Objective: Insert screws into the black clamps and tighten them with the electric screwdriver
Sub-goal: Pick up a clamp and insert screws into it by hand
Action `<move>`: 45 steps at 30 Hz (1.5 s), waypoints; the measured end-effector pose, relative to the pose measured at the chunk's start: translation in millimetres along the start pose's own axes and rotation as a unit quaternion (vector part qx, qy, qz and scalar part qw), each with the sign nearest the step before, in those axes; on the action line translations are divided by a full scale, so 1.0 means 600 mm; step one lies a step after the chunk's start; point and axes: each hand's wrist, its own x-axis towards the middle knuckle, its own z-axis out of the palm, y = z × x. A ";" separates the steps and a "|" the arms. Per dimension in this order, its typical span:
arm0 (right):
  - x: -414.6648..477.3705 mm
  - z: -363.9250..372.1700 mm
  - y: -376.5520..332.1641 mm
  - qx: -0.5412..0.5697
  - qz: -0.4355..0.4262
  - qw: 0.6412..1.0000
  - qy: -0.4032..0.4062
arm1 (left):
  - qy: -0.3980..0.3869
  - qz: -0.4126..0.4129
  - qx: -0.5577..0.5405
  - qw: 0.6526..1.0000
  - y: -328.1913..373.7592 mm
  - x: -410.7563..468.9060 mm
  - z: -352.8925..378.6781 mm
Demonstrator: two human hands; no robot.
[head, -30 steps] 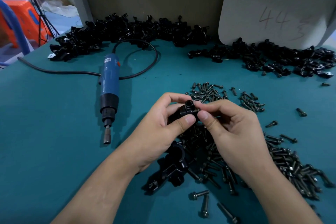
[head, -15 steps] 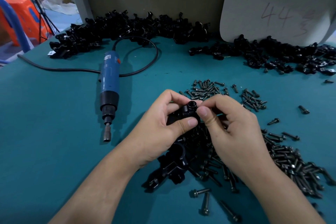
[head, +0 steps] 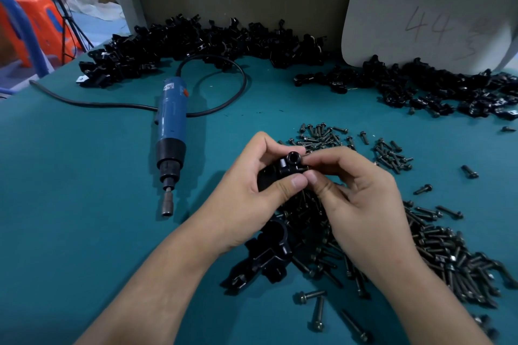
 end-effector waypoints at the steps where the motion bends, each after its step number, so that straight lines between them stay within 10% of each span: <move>1: 0.000 0.001 0.000 0.005 0.002 1.000 0.003 | 0.002 0.006 0.004 1.000 -0.001 0.000 0.000; 29: 0.006 -0.007 0.004 -0.179 -0.027 0.983 -0.042 | -0.015 0.012 0.118 0.993 -0.013 -0.003 0.002; 45: 0.004 -0.008 -0.002 -0.087 0.002 0.996 -0.015 | -0.004 -0.004 0.128 0.992 -0.006 -0.003 0.004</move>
